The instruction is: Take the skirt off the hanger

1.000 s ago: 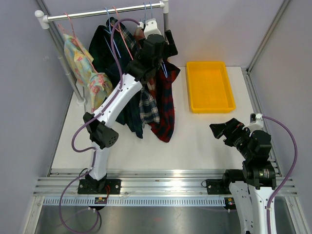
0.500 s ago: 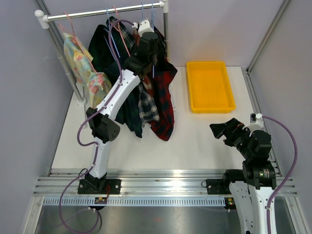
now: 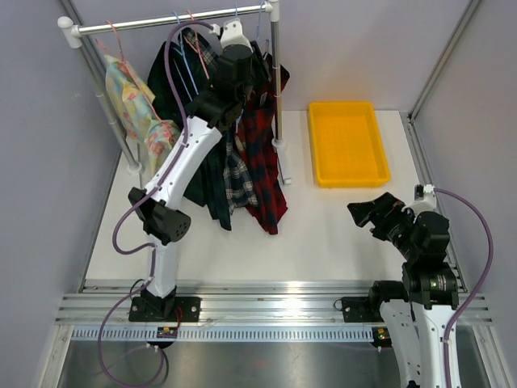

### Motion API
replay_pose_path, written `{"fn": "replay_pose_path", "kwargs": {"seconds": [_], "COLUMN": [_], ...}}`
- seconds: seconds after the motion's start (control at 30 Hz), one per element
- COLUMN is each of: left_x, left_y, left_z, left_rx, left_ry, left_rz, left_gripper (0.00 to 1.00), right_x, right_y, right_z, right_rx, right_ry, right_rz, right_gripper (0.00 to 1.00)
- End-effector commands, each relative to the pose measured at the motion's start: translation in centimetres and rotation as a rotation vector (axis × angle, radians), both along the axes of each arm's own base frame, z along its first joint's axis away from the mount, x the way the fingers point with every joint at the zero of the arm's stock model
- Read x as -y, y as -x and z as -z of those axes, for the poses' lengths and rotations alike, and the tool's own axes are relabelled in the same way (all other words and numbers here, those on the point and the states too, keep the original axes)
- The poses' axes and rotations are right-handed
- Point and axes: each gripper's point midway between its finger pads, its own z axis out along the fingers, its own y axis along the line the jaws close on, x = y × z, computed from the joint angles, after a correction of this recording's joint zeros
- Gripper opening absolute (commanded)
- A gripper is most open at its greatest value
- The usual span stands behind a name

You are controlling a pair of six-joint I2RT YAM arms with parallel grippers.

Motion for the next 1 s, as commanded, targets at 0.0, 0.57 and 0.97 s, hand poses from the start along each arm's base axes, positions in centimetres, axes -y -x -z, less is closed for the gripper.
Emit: {"fn": "replay_pose_path", "kwargs": {"seconds": [0.0,0.57,0.97], "left_x": [-3.4,-0.1,2.5], "left_y": [5.3,2.9,0.5], "left_z": [-12.2,-2.7,1.5], "left_rx": [0.253,0.044,-0.040], "left_ry": [0.097,-0.014,0.001], "left_rz": [-0.015,0.079,0.163], "left_gripper": [0.00,0.00,0.00], "right_x": [-0.3,0.0,-0.1], "right_y": [-0.6,0.6,0.1], "right_z": [-3.8,-5.5,-5.0], "right_rx": [0.104,0.145,0.129], "right_ry": [0.009,0.033,0.052], "right_rz": [-0.019,-0.016,-0.028], "right_gripper": [0.99,1.00,0.99]}}
